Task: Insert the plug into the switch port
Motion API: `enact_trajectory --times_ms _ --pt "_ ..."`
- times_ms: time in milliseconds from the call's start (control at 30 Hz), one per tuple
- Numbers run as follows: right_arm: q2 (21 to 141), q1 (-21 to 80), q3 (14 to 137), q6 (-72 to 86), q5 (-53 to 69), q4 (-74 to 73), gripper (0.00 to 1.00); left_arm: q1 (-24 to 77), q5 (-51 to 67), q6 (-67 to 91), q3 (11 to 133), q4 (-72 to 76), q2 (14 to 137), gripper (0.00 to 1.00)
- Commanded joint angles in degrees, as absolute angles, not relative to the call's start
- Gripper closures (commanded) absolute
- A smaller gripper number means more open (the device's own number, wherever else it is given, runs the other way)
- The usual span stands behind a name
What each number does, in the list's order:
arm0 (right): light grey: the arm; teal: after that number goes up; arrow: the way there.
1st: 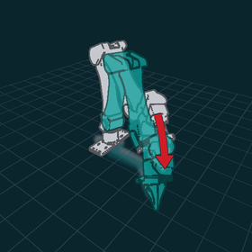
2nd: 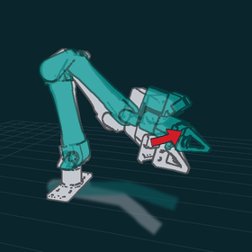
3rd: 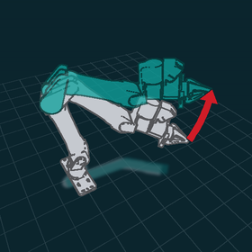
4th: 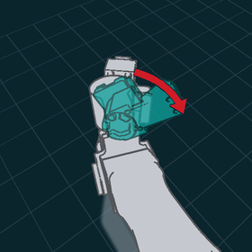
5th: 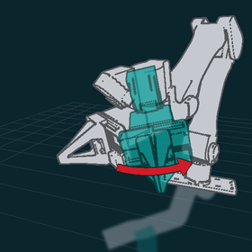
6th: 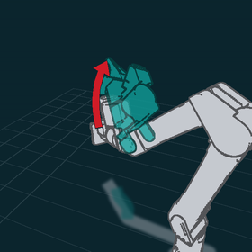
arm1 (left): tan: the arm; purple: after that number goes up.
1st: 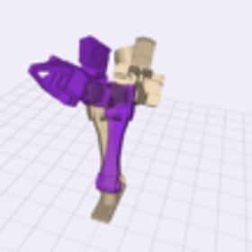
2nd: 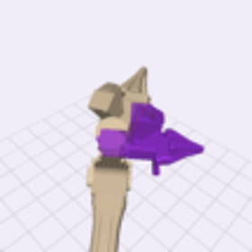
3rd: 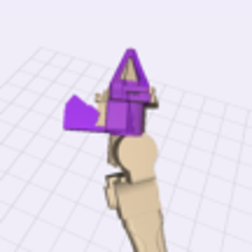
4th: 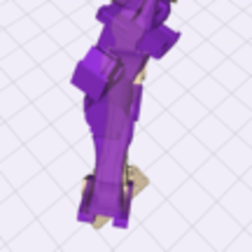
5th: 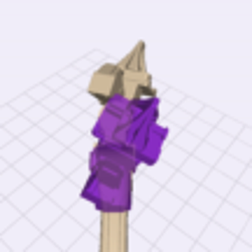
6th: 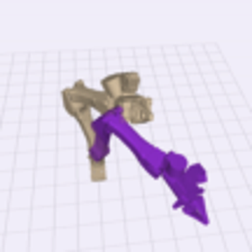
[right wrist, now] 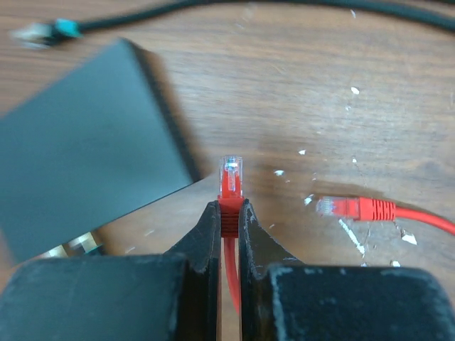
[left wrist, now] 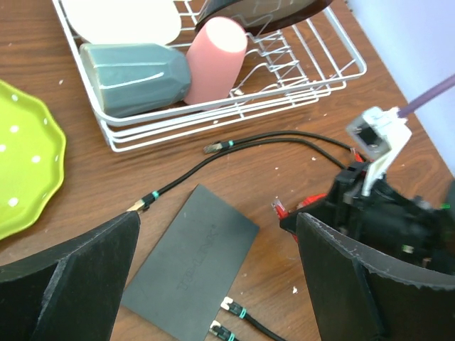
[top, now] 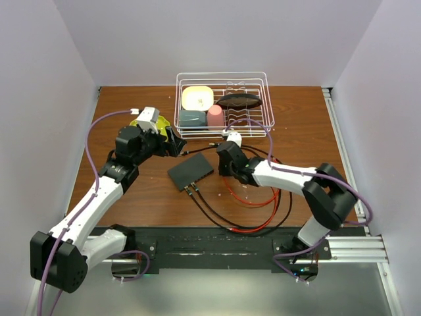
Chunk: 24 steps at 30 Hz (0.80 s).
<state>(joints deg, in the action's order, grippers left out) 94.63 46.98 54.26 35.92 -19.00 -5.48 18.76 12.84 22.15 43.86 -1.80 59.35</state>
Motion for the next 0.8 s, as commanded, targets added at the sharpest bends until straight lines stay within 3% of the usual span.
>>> enact_trajectory --times_ms 0,467,767 --pt "88.1 48.5 53.4 32.7 -16.2 -2.3 1.0 18.5 16.5 23.8 42.6 5.2 58.2 0.04" --pt "81.7 57.7 54.1 26.7 -14.8 -0.3 1.0 18.5 26.1 24.2 41.5 10.5 57.4 0.08" --pt "75.0 57.6 49.9 24.3 -13.0 3.6 1.0 18.5 30.1 23.4 40.6 12.2 56.6 0.1"
